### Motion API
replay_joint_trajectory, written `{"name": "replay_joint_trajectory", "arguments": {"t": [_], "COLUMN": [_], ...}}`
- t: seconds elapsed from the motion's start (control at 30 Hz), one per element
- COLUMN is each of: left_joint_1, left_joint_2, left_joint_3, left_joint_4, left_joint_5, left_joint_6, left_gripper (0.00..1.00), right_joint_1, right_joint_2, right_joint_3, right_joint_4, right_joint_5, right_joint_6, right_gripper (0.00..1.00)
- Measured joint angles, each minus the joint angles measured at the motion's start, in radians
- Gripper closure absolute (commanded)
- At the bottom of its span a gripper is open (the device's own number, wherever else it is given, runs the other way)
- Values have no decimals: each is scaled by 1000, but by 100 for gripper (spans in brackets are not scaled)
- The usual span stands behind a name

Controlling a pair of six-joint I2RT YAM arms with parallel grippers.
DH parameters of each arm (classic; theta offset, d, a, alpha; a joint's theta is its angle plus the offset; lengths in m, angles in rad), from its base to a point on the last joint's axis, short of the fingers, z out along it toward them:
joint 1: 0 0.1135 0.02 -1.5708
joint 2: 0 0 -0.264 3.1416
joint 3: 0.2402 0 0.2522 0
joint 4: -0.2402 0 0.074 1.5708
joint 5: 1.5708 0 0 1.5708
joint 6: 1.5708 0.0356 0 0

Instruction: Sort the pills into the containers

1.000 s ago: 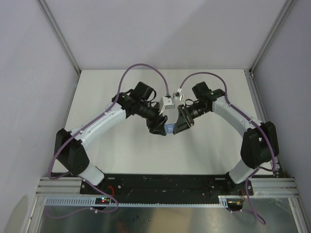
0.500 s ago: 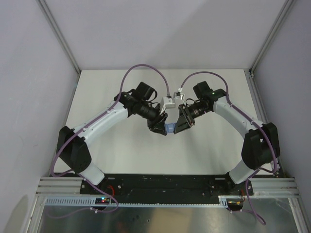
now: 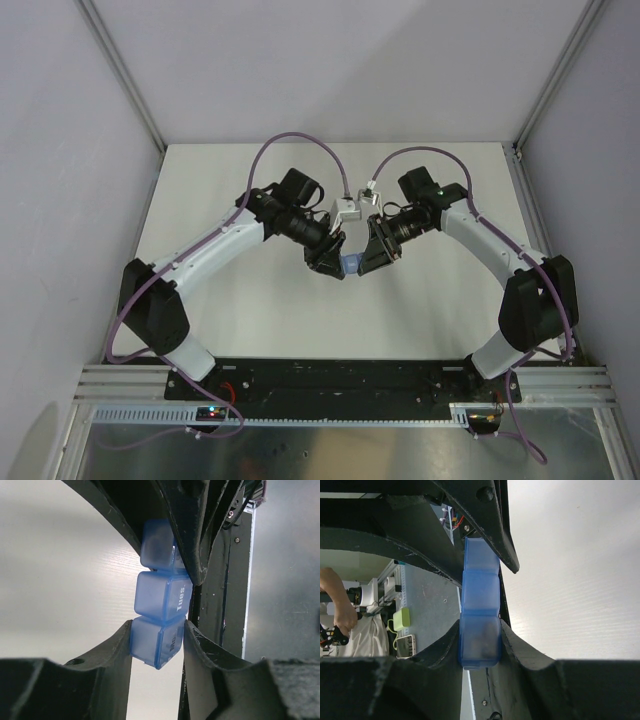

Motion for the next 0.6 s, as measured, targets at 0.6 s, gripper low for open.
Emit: {"name": "replay_joint_trajectory", "arguments": {"t": [0.6], "left_joint_1": [-1], "left_joint_2": [23], "left_joint_3": [77], "left_joint_4": [0], "left_joint_5": [45], "left_joint_6": [-10], "left_gripper": [35], "right_joint_1": [15], "right_joint_2": [-8], "right_joint_3": [0], "right_joint_4": [19], "right_joint_5": [-27], "right_joint_6": [-4], "right_gripper": [100]}}
